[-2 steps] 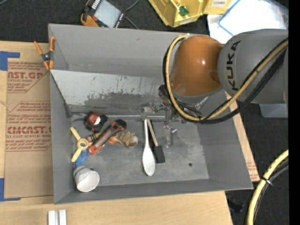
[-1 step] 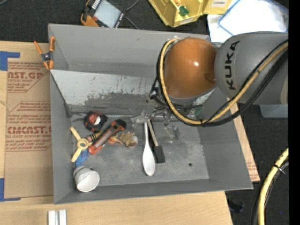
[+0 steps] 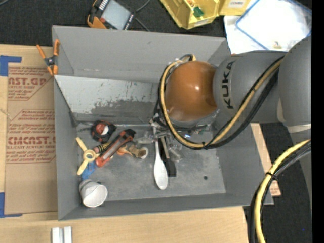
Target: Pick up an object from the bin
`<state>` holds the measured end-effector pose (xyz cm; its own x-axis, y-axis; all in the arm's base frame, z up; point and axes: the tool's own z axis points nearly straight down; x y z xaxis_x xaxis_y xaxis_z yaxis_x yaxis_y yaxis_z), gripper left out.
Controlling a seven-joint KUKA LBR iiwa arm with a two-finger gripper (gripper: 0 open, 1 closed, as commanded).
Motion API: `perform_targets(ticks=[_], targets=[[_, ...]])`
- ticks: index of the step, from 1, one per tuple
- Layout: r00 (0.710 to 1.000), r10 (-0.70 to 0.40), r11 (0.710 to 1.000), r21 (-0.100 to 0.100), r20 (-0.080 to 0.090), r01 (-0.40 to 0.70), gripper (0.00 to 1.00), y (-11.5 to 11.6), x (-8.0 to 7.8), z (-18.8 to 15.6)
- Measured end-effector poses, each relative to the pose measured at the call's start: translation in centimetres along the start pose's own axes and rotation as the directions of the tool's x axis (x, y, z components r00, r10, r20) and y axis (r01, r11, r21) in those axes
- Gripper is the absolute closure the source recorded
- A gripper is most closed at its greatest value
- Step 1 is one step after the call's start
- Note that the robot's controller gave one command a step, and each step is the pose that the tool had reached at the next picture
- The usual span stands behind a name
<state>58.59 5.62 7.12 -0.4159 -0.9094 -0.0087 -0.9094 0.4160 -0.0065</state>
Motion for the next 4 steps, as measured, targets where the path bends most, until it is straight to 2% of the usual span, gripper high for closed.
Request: perform_targets(ticks=[1, 4], targets=[[0.957, -0.289, 0.957, 0.008, 0.007, 0.289, 1.00, -0.4, -0.8, -0.1], [0.958, -0.287, 0.958, 0.007, 0.009, 0.287, 1.00, -0.3, -0.9, -1.8]])
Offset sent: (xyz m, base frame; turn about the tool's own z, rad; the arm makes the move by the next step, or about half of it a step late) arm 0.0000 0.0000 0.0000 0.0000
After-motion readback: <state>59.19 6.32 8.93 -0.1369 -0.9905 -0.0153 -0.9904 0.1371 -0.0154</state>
